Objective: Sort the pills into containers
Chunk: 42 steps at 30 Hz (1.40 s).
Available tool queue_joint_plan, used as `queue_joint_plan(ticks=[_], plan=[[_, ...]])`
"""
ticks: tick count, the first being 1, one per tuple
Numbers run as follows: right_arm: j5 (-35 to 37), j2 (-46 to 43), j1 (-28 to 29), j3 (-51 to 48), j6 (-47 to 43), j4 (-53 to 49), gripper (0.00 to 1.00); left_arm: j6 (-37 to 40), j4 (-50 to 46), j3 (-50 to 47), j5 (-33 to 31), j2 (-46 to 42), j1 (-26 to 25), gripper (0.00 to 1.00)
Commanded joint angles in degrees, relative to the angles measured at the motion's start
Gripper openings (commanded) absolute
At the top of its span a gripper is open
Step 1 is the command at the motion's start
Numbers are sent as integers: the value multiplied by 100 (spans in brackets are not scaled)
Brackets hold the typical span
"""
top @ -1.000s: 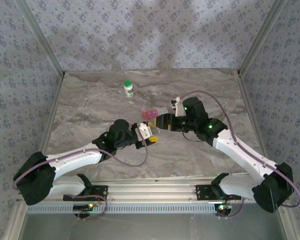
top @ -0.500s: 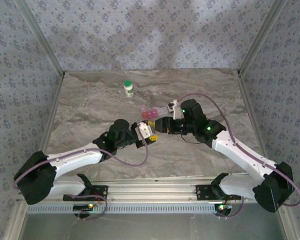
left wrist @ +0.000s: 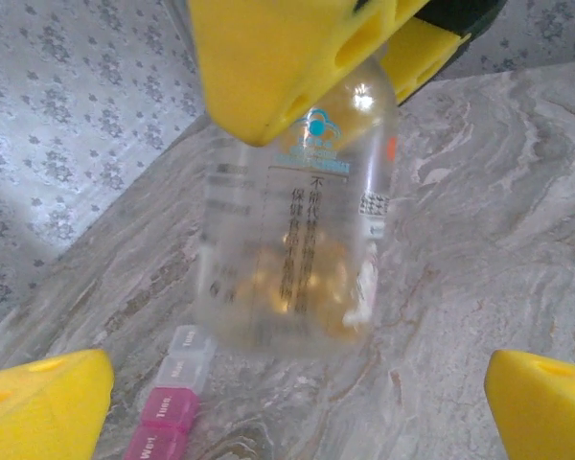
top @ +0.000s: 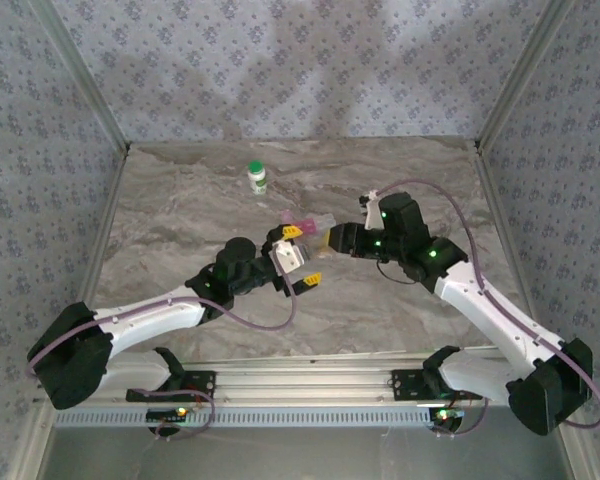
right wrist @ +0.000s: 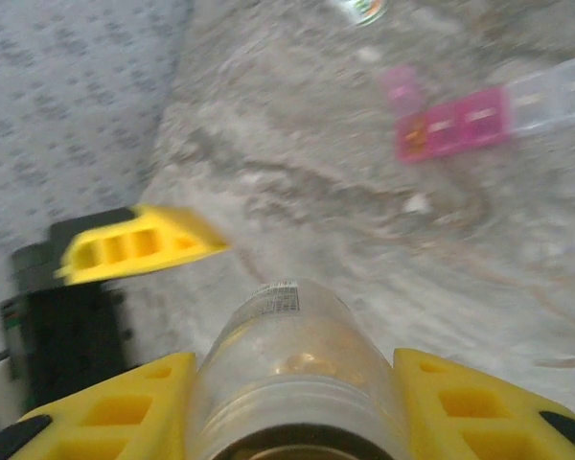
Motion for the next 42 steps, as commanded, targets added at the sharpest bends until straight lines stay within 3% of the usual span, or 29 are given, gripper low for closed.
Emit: queue_joint_plan(ticks=[1,7,11,15,18,26,30,34,36,42], plan=[[1516,189,-100,420,-920,-553,37,-86,347,-144,-255,-167,24,99],[2924,1493,-488,1174,-2058,-537,38,-416,531,-477,-1316,-625,40,99],[2676,2645,-965,2059,-2466,-624,38,-1501,275,-657,-2775,-1281,136,99],[2315,3658,-1389,2833,-2600,-575,39,-3302,-1264,-713,-3890,-2093,523,99],[2117,4299,-1588,3352,-2693,-547,42,-4054,-2000,-872,-3747,-2458,1004,99],[2109,5669,-1778,4518,-2799,-849,48,-4709,-2069,-1432,-3268,-2962,1714,99],[2091,6004,-1788,4790,-2868,-875,50,-4582,-1791,-1800,-2844,-3117,1766,99],[2060,6263,-1789,5028,-2852,-969,54,-4629,-1656,-1860,-2978,-3167,1788,99],[2055,6366,-1792,5122,-2835,-1011,59,-4545,-1703,-1836,-2997,-3144,1788,99],[2030,6267,-1780,5205,-2902,-1119,84,-4516,-1741,-1801,-3076,-3073,1800,99]])
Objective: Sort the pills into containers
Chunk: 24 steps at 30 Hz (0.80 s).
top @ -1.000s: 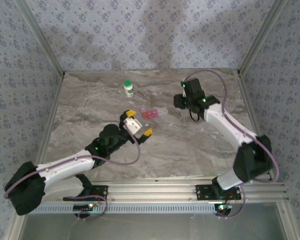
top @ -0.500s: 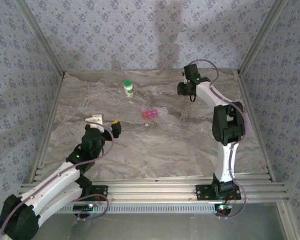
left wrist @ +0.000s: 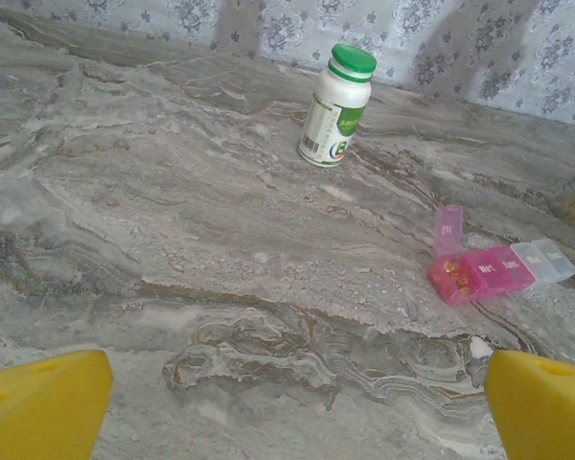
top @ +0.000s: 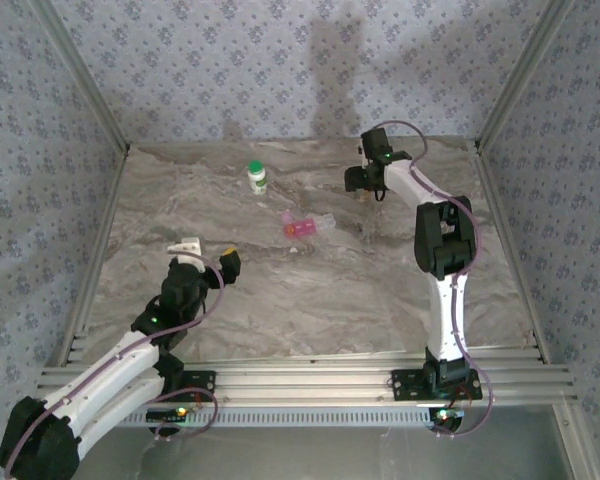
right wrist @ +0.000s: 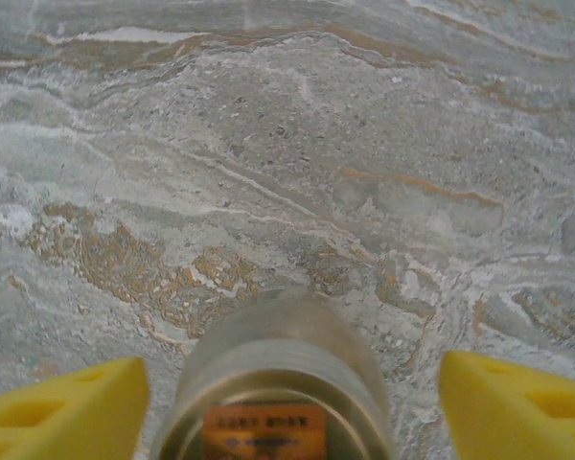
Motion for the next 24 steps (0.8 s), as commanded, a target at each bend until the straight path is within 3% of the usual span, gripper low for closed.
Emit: queue_joint_plan(ticks=[1,8,13,16,24], plan=[[-68,-148,-11,180,-37,-257,84,25,139,66,-15,-5,45,99],[56,-1443,143,-809,100,10,82,-8,152,79,14,56,62,99],[-358,-2130,499,-1829,212,592,76,-29,160,94,77,110,68,99],[-791,-1963,711,-1975,283,727,74,-34,178,92,59,182,73,99],[-994,-1054,949,-1630,272,771,73,-30,107,206,142,380,81,99]])
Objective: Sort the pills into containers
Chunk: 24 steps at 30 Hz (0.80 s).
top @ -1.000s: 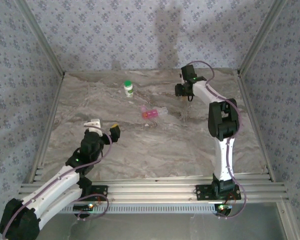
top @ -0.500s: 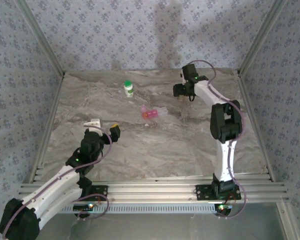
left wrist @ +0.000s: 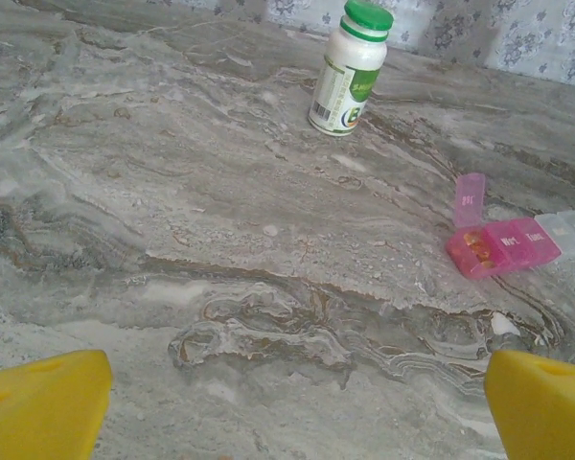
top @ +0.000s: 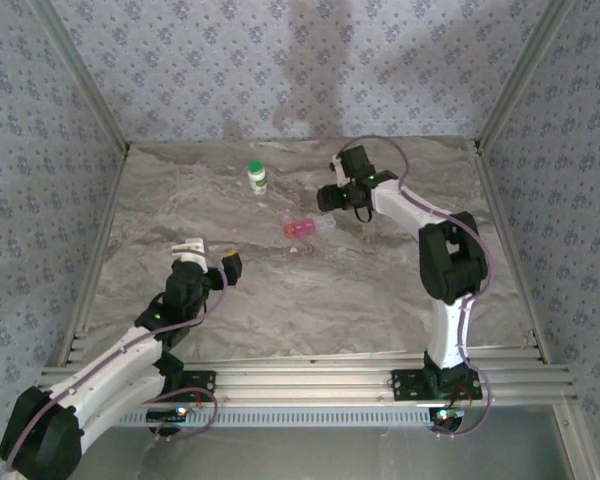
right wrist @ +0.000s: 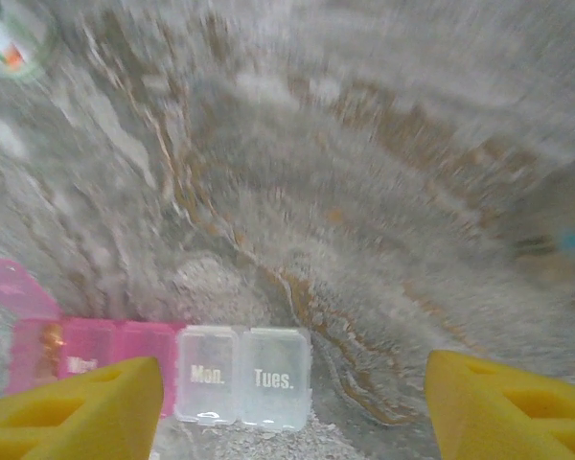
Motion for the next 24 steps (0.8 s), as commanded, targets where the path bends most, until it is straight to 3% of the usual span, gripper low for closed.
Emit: queue_joint_plan(ticks=[1,24], plan=[[-179,259,10,189,31,40,73,-18,97,205,56,4,49,99],[-834,1189,119,809,-515,-671,70,2,79,272,89,152,66,99]])
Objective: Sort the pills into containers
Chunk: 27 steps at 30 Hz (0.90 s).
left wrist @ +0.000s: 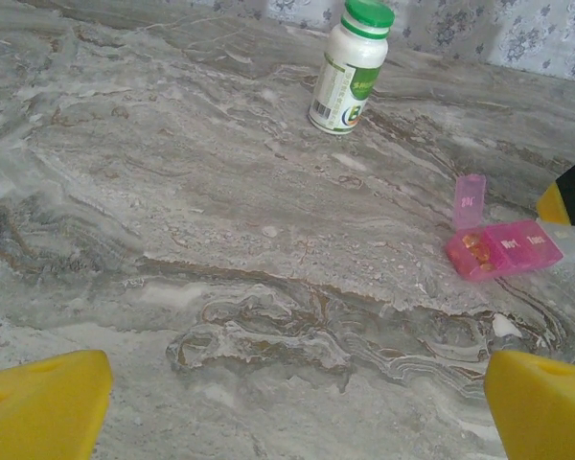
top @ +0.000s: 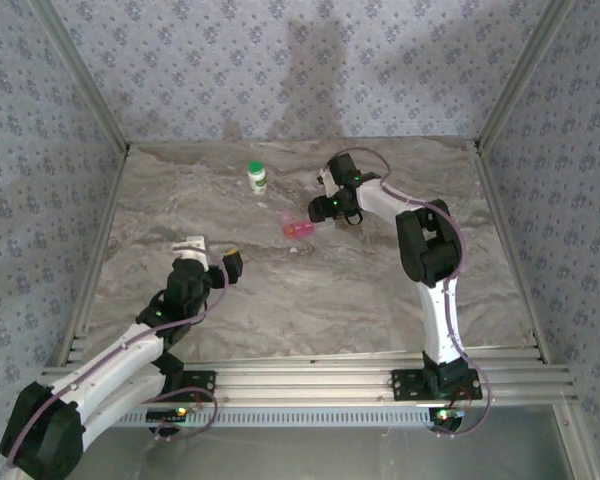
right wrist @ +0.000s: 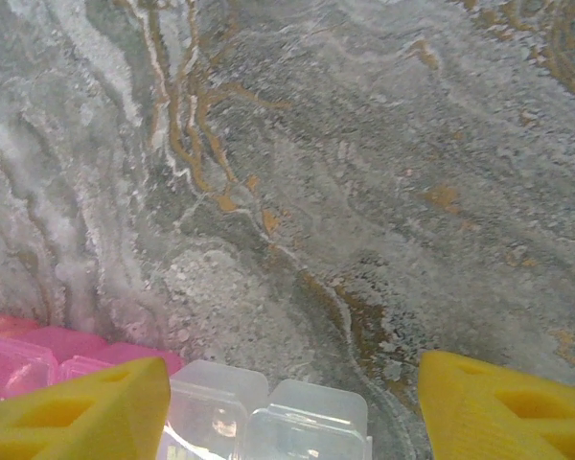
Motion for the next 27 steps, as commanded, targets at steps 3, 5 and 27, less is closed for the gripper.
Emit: queue_joint_plan(ticks=[3,5,27], plan=[[-300,63,64,-46,-297,-330,69,-18,76,165,68,11,37,99],[-416,29,61,-152,-332,-307,69,-27,73,165,70,18,43,99],[-463,-82,608,-129,-614,-430,72,-36,118,153,-58,164,41,99]])
